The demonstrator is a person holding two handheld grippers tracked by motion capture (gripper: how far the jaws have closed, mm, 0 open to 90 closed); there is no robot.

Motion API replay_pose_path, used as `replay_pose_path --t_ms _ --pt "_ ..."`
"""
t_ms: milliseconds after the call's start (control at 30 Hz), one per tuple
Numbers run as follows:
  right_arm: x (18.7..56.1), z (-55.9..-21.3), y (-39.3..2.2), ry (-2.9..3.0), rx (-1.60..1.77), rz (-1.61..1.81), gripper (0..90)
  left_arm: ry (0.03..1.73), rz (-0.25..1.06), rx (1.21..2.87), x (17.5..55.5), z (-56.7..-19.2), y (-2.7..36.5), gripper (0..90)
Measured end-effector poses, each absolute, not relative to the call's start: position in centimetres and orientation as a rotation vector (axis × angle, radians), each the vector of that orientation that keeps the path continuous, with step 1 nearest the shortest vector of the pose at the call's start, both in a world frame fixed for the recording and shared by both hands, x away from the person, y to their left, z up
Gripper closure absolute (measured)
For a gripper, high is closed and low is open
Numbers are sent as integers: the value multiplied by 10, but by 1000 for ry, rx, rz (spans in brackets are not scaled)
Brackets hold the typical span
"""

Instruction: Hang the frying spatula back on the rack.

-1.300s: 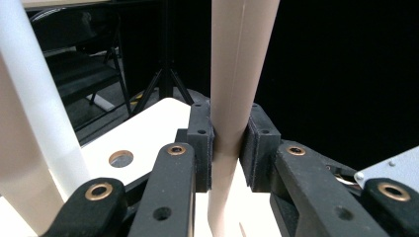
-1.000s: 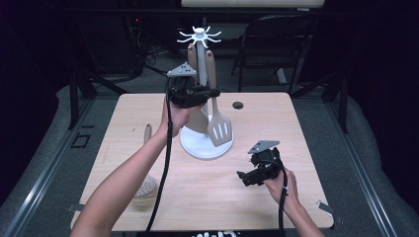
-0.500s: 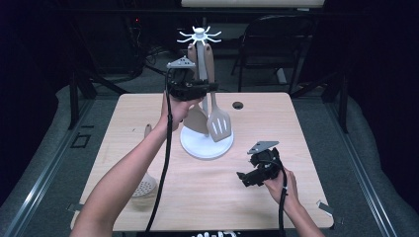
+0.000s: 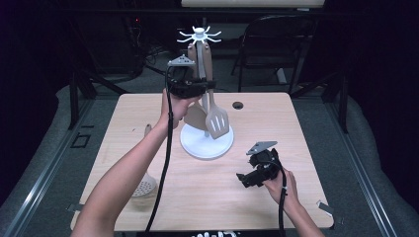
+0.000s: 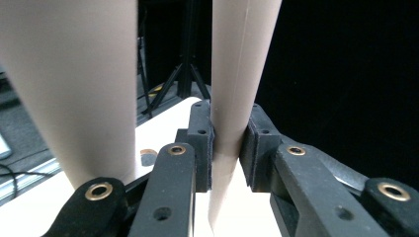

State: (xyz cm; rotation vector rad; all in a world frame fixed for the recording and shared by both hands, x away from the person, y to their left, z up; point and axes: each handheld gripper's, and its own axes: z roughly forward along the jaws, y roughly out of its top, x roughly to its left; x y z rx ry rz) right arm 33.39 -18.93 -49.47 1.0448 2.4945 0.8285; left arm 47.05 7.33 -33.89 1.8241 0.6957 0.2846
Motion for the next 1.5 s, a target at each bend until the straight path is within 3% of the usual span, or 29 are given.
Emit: replay_pose_path --t_ms 300,600,933,1233,1500 --pt "335 -497 -188 2521 1042 820 0 725 354 1841 466 -340 72 760" --pt "334 -496 -187 2528 1020 814 0 728 341 1847 452 -338 75 455" --pt "334 -496 -187 2534 1017 801 0 694 310 1845 436 -342 87 262" --pt "335 -498 -186 2537 1023 800 1 655 294 1850 423 -340 100 170" --pt "335 -498 -186 2538 1023 793 2 663 316 1834 422 -331 117 150"
